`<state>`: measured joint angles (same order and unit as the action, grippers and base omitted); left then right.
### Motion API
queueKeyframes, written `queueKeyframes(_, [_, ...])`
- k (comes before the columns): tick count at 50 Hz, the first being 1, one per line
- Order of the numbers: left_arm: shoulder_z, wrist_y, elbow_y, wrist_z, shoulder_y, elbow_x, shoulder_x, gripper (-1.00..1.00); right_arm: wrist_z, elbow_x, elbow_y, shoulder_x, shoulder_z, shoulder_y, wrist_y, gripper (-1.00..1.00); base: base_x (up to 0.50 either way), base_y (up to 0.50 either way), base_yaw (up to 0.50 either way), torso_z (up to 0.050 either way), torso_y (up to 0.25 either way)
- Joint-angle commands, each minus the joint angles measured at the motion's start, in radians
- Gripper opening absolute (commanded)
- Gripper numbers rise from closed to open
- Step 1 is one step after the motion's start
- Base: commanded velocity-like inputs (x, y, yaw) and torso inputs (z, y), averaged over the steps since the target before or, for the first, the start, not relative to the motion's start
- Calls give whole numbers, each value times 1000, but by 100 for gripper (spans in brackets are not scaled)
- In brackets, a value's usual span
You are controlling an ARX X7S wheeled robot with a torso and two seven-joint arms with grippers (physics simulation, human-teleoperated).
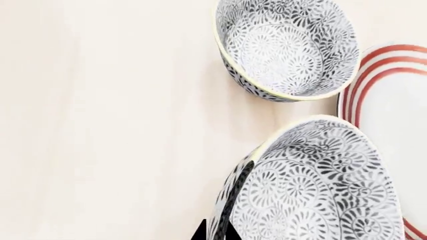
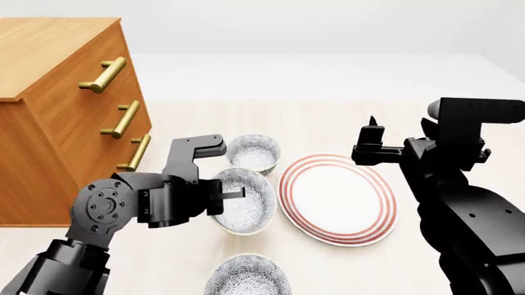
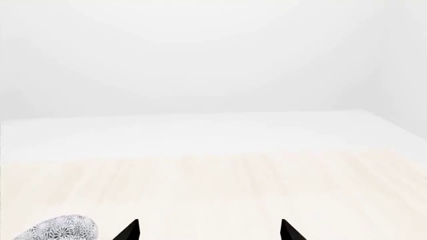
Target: Stack the bowl in the middle on the bowl at the back.
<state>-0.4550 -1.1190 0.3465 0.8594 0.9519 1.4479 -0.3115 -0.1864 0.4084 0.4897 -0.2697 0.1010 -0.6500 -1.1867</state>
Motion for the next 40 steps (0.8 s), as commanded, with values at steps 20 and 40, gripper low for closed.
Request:
queueKeyframes(20, [175,-65,-293,508,5,644,-124,-100,-33,31,83,5,8,-19,-70,100,0,0,0,0,0])
queueKeyframes(40, [97,223,-725,689,-76,1090,-358,-100,-65,64,188,24,16,7,-122,100,0,0,0,0,1])
